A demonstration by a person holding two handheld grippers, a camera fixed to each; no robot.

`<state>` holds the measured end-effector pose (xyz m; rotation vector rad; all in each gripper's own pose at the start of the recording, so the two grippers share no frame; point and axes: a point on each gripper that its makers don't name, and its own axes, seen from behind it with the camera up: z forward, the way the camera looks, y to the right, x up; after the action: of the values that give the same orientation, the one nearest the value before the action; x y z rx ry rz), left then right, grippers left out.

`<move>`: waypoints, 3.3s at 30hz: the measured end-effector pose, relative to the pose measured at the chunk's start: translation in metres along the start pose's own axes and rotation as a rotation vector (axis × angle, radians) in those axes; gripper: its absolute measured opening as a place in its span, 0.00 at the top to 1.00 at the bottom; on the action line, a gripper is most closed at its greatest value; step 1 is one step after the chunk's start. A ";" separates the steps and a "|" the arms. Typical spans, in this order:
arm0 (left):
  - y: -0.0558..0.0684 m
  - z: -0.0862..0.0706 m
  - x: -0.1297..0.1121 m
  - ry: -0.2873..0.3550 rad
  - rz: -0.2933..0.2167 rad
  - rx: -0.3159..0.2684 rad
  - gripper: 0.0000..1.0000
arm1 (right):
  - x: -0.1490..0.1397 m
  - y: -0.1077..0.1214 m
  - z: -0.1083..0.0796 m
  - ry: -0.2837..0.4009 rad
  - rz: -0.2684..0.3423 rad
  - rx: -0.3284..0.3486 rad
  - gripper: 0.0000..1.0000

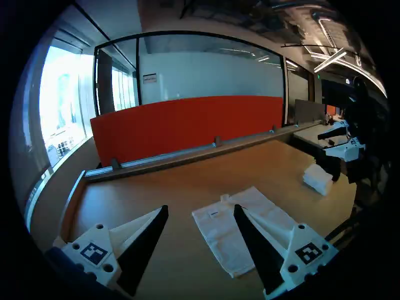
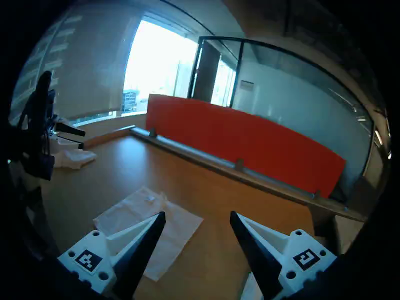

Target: Fold towel

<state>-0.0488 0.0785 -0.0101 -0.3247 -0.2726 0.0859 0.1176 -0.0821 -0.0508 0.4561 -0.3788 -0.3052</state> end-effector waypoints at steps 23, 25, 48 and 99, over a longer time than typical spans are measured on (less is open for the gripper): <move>0.046 0.019 -0.146 -0.241 0.054 -0.148 0.03 | -0.130 -0.070 0.040 -0.202 -0.087 0.153 0.00; 0.050 0.023 -0.159 -0.261 0.059 -0.157 0.03 | -0.142 -0.075 0.044 -0.216 -0.095 0.160 0.00; 0.078 0.052 -0.238 -0.415 0.072 -0.221 0.03 | -0.238 -0.104 0.064 -0.355 -0.079 0.233 0.07; 0.083 0.052 -0.262 -0.536 0.028 -0.171 0.93 | -0.263 -0.114 0.064 -0.423 -0.048 0.298 0.84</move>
<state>-0.3185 0.1398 -0.0553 -0.4735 -0.8097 0.1779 -0.1649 -0.1069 -0.1275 0.6955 -0.8339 -0.3953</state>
